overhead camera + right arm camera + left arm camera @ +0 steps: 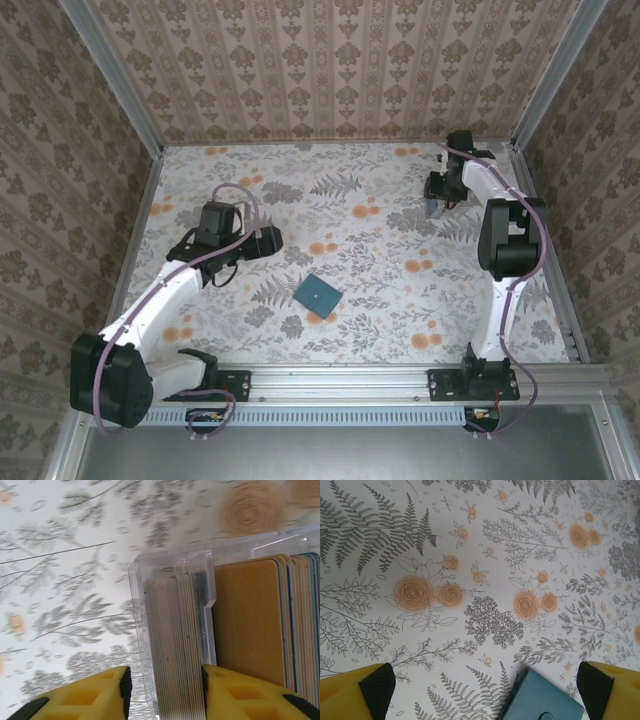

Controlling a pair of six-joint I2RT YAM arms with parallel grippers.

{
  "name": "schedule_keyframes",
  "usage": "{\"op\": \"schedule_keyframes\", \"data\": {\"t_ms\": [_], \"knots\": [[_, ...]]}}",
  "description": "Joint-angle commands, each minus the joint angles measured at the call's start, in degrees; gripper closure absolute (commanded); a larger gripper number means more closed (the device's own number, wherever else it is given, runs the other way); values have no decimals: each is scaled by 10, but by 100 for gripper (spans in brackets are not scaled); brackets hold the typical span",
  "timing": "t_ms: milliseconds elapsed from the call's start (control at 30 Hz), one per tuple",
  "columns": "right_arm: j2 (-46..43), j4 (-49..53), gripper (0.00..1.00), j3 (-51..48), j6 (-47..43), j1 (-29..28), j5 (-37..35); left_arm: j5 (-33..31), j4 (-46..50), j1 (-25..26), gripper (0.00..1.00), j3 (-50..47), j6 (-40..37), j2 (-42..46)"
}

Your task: Put the credit cards into the card holder

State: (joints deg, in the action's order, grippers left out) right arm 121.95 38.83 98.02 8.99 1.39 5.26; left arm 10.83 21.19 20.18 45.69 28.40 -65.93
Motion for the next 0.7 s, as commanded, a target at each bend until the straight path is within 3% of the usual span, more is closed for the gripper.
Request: {"op": "schedule_keyframes", "data": {"t_ms": [0,233,367,500,667], "knots": [[1,10,59,-18,55,-53,72,-25,19,-8,3,-5,14,19],[9,-32,55,12,136,-158,68,2,28,-14,3,-9,-1,26],[0,-25,51,35,131,-181,53,38,50,-11,3,-13,14,26],[-46,0,47,17,106,-175,36,114,42,35,4,-46,37,7],[-133,-6,42,-70,61,-171,31,108,67,100,4,-48,18,-43]]}}
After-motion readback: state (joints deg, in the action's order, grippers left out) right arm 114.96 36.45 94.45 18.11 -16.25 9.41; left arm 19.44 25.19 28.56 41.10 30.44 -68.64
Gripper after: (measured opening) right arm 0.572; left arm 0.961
